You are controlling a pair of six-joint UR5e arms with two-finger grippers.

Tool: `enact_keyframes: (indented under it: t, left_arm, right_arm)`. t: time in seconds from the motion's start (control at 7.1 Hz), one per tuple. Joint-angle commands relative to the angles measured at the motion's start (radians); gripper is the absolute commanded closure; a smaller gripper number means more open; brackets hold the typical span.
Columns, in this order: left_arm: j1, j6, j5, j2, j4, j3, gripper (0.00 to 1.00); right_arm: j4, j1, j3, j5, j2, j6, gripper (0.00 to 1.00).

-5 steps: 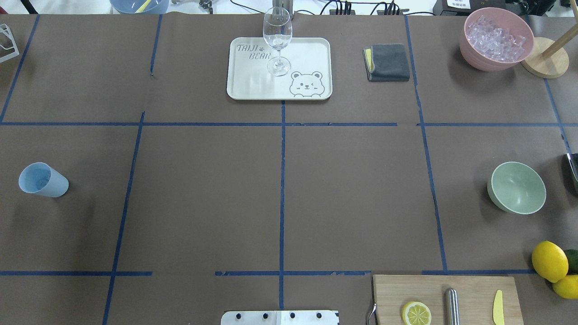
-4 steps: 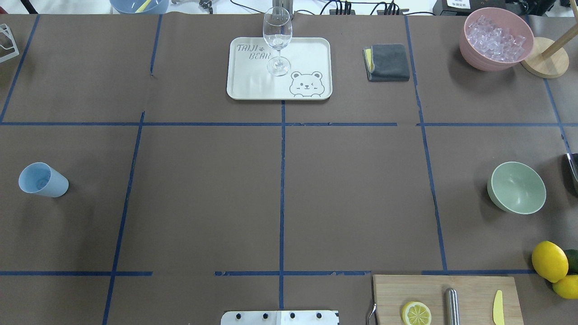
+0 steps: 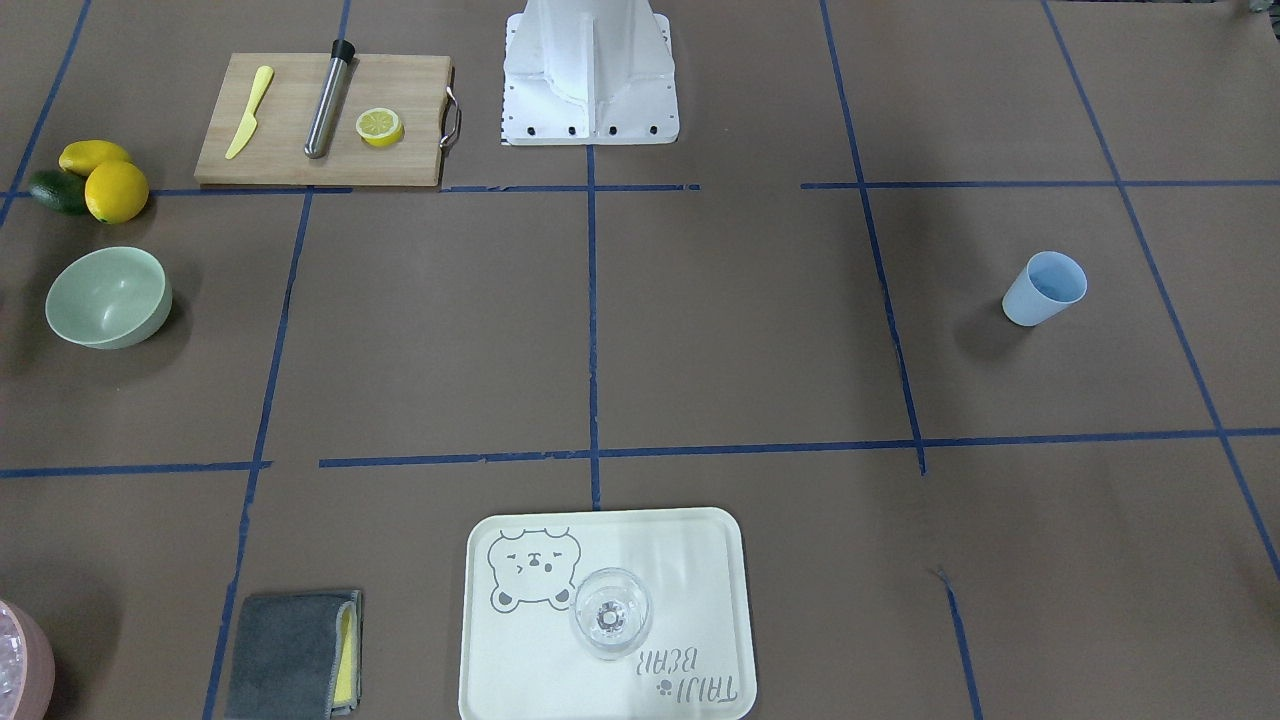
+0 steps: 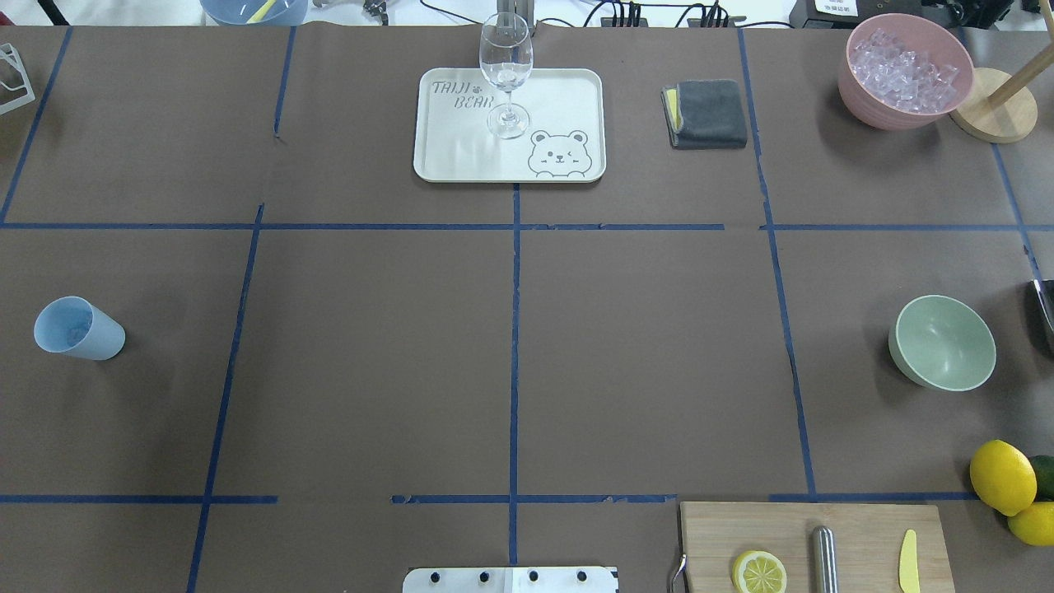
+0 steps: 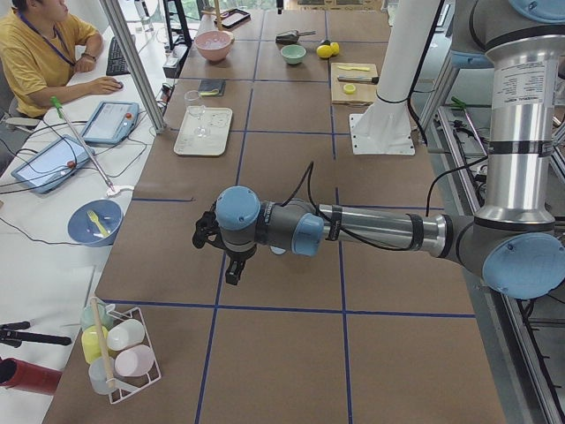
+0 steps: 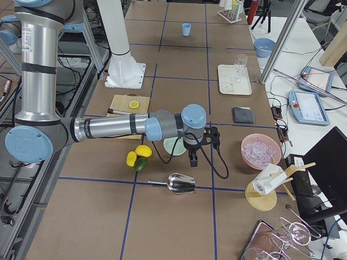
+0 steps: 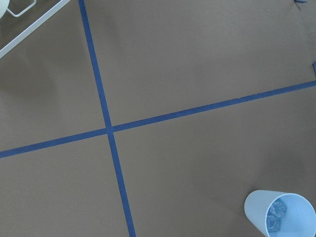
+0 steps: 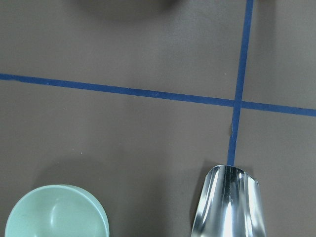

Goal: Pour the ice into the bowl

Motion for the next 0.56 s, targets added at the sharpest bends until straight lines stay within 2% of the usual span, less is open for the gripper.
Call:
enact_keyframes:
  t: [0.0,0.14,0.42]
  left_arm:
    - [0.002,0.001,0.003,0.002,-0.001,0.003,0.0]
    - [0.002,0.001,0.002,0.004,-0.003,0.001,0.0]
    - [0.005,0.002,-0.001,0.004,-0.014,0.0,0.0]
  right_arm:
    - [0.117,-0.105,-0.037,0.001,0.006,0.014,0.0]
    - [0.134,-0.18,-0.037,-0.002,0.021,0.14,0.0]
    - [0.3,-0.28,-0.04,-0.007,0.022,0.419,0.0]
